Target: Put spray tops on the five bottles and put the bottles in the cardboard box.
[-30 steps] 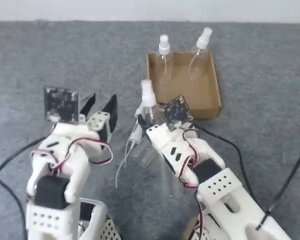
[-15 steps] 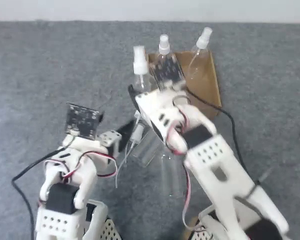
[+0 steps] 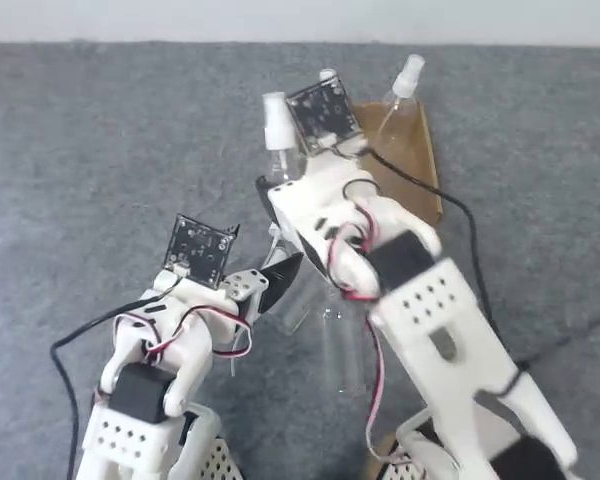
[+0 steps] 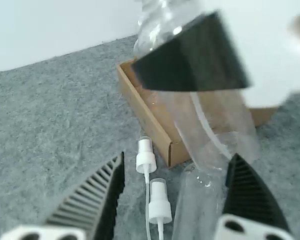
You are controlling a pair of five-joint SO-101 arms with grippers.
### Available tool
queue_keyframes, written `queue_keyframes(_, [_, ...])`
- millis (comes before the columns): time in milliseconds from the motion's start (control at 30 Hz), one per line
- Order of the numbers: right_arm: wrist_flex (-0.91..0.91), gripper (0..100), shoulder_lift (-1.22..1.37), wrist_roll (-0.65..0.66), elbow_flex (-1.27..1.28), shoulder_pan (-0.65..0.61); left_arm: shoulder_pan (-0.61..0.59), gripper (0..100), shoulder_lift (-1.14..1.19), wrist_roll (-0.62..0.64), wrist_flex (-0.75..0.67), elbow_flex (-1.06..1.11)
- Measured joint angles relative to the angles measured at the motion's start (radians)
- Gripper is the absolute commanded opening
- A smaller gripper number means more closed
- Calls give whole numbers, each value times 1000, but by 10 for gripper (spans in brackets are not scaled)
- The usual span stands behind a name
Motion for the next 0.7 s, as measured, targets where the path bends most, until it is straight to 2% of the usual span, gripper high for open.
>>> queue_keyframes(467, [11,6,-207,8,144,3,-6,289,2,-2,0,2])
queue_keyframes(567, [-57,6,-207,49,146,52,-55,221,-2,-2,0,2])
queue_keyframes(700, [-209,6,-143,75,146,147,-195,70,-2,-2,-41,2])
